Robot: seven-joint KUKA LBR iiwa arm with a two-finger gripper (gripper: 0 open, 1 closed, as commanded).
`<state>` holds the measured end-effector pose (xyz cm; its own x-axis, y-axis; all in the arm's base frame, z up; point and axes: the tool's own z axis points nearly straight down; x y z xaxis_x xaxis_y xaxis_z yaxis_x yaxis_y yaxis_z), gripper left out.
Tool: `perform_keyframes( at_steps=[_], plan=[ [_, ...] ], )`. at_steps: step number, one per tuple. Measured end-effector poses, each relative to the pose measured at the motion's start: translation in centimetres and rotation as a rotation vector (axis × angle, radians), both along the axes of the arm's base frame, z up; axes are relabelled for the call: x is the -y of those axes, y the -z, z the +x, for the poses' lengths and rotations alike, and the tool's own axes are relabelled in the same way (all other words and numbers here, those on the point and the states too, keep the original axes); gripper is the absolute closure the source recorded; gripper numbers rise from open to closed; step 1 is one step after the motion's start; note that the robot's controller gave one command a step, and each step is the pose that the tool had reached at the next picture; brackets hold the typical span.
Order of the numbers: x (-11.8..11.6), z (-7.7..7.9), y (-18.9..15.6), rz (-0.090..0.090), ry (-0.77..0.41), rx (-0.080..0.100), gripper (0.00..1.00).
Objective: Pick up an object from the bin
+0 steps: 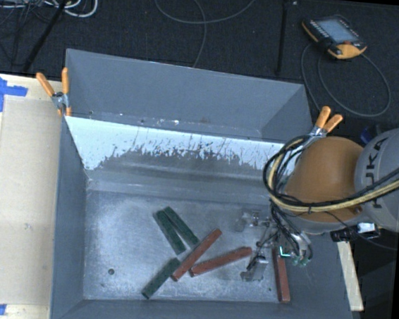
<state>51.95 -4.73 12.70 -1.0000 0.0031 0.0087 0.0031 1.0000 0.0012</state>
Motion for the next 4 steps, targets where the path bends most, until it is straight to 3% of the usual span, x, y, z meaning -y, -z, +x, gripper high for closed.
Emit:
perform_keyframes(
  at_steps=[1,2,3,4],
  plan=[
    [0.0,0.2,-0.4,-0.001,-0.001,0.007,0.0],
    [3.5,4.9,5.8,-0.001,0.012,0.009,1.0],
    [3.5,4.9,5.8,-0.001,0.011,0.009,1.0],
    [3.5,4.9,1.7,0.0,0.013,0.0,1.0]
  ],
)
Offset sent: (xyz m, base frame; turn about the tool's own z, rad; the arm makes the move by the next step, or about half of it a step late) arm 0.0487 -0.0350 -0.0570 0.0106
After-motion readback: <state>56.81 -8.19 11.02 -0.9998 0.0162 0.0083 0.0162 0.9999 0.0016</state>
